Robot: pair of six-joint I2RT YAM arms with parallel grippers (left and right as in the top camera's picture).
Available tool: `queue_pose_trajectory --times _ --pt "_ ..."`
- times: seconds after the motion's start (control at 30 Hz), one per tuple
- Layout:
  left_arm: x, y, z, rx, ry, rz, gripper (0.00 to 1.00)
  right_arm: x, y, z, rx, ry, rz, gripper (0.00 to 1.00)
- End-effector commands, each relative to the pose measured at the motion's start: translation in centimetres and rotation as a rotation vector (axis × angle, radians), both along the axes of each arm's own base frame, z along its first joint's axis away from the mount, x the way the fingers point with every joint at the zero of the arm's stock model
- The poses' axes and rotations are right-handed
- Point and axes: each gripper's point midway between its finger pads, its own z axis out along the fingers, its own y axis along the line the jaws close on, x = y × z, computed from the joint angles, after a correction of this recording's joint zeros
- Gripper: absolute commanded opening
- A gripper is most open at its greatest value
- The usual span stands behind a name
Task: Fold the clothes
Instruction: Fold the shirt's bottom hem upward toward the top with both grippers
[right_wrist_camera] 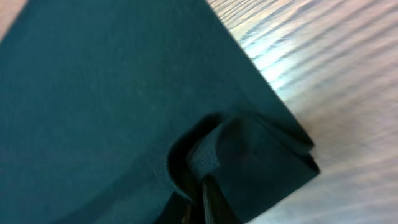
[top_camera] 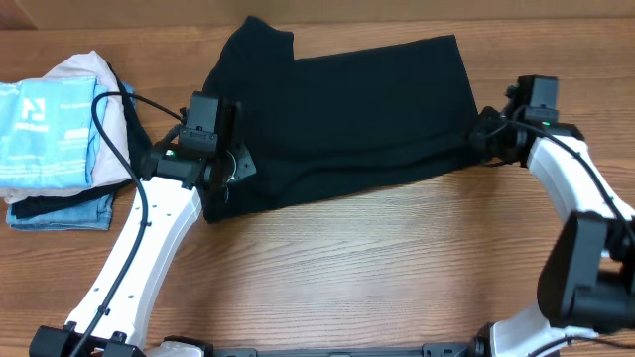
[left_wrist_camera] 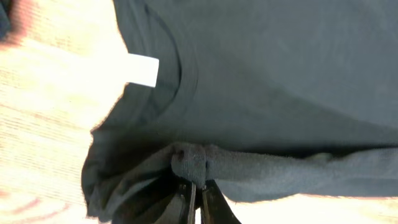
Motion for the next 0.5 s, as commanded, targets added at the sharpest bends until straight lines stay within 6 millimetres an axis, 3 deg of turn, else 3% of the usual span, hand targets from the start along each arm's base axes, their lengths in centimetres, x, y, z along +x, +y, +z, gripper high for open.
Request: queue_pose_trajectory --times 0.0,0.23,0.47 --pt "1.7 1.1 0.7 0.067 -0.057 0.009 0.04 1.4 0.3 -1.4 -0.014 -0.005 0.015 0.04" --pt "3.7 0.7 -5.8 0.099 0.065 0.003 0.04 2.9 -0.6 -1.0 -0.059 -0.073 -0.008 0.04" --pt "5.2 2.1 -6.2 0.183 0.021 0.044 0.04 4.1 -1.0 -0.3 -0.077 -0.128 -0.017 0.04"
